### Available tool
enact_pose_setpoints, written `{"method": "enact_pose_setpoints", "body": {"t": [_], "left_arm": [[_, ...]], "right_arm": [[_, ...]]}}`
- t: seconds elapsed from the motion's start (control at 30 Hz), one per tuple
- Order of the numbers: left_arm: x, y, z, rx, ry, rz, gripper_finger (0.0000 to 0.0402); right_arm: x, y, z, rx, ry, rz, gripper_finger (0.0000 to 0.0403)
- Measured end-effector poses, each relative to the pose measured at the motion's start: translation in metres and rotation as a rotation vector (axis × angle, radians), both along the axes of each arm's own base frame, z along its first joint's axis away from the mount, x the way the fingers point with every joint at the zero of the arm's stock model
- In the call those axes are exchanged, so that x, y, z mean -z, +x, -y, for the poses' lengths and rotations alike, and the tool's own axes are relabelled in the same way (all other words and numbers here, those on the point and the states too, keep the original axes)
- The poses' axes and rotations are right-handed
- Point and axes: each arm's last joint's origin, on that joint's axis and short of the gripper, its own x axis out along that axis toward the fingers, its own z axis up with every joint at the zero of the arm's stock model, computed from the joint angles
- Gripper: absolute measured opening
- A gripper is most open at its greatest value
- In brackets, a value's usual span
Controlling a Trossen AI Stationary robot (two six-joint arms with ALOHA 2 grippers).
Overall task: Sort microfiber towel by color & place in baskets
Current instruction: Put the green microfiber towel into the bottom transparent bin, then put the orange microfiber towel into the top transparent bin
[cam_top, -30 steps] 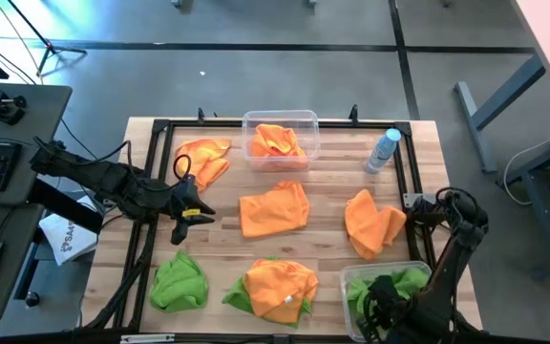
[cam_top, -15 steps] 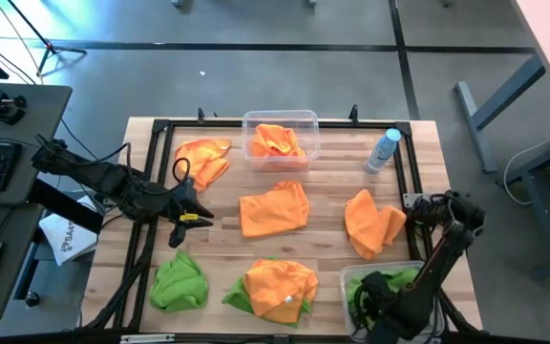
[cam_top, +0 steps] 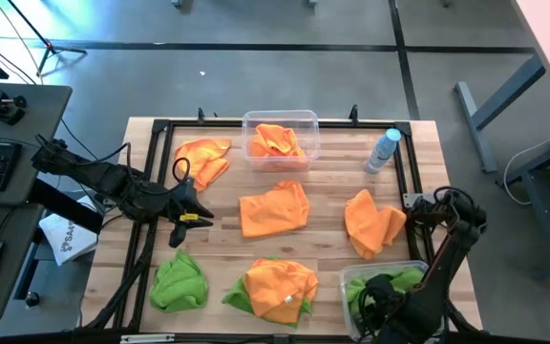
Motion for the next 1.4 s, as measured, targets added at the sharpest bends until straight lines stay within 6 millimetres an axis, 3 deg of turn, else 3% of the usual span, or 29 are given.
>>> {"method": "enact_pose_setpoints", "body": {"t": [0.23,0.37,0.7,0.97,1.17,1.3,1.4], "left_arm": [[0.0,0.0,0.0,0.0,-0.001,0.003,0.009],[-0.001,0.0,0.0,0.0,-0.003,0.006,0.009],[0.0,0.0,0.0,0.048,0.069,0.015,0.009],[-0.002,0.001,0.0,0.045,0.096,0.04,0.009],[-0.007,-0.008,-0.004,0.048,0.085,0.088,0.009],[0.005,-0.02,-0.009,0.025,0.04,0.112,0.009],[0.021,-0.03,-0.013,-0.006,-0.027,0.109,0.009]], "right_arm": [[-0.037,-0.005,0.01,-0.002,-0.091,-0.018,0.0201],[-0.053,-0.004,0.012,-0.043,-0.078,0.063,0.0217],[-0.069,0.034,0.039,0.001,-0.232,0.32,0.022],[-0.068,0.085,0.095,-0.025,-0.262,0.219,0.022],[-0.062,0.118,0.153,-0.144,-0.256,0.098,0.022],[-0.041,0.122,0.185,-0.212,-0.223,-0.037,0.022],[-0.024,0.111,0.202,-0.217,-0.188,-0.14,0.022]]}}
